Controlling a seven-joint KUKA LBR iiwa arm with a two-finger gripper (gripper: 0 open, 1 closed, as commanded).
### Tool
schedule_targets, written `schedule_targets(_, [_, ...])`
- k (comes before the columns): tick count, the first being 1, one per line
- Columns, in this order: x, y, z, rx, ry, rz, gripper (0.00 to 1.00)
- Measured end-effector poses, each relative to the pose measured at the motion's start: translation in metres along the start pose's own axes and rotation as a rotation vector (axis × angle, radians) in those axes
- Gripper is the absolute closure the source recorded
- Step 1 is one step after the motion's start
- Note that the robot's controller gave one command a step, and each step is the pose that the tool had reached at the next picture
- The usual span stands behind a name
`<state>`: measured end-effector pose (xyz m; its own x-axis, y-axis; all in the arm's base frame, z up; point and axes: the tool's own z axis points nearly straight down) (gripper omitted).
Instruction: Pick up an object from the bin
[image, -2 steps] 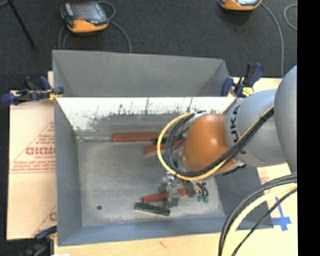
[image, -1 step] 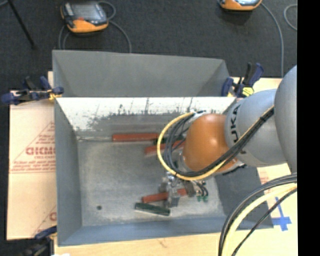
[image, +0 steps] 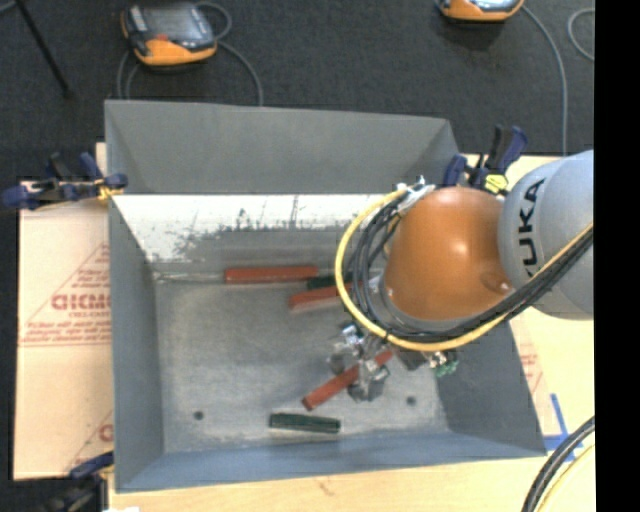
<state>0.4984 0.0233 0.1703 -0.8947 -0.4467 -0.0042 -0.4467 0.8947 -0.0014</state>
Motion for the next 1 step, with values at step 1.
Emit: schedule_targets(1, [0.0001,0.0002,0.0002,-0.001,0.000,0.001,1.00])
